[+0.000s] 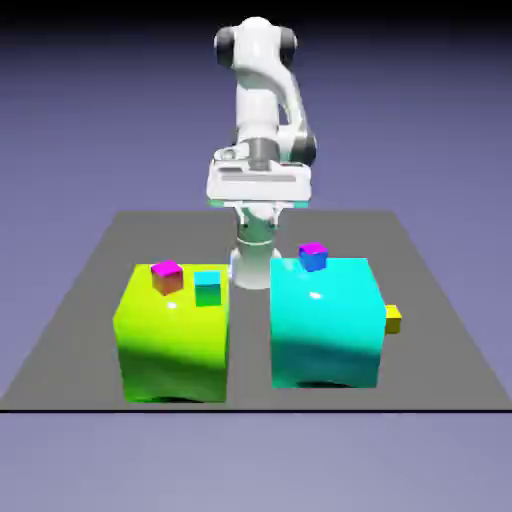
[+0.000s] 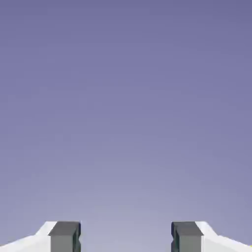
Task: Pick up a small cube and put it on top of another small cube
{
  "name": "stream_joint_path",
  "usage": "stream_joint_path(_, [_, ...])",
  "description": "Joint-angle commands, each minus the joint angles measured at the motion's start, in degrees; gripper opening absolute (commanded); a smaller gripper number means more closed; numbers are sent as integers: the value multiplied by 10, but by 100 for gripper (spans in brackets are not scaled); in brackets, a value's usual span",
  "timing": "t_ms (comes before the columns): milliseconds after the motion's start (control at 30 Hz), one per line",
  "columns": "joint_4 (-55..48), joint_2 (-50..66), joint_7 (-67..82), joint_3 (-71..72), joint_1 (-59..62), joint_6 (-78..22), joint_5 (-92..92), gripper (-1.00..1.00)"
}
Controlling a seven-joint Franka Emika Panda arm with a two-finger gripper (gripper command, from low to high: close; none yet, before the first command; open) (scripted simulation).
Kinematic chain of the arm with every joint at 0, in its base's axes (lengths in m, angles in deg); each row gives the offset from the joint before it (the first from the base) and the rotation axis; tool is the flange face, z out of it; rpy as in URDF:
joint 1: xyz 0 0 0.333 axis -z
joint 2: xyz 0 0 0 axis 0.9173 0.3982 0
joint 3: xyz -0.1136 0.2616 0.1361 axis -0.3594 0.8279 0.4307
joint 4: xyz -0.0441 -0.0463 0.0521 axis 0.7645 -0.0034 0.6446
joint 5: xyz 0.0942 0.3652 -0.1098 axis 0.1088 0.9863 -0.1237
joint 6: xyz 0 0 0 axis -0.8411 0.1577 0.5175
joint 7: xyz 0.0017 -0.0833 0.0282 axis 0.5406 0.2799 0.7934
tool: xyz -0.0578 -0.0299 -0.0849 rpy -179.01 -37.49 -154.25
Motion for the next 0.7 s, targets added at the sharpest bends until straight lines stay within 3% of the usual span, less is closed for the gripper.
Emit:
stream_joint_path(0, [-21,17,15,5,15,-14,5,0])
stream_joint_path(467, [-259,306,246,287,23,-299,-60,0])
stream_joint_path(667, [-278,409,225,376,-61,-395,-155,0])
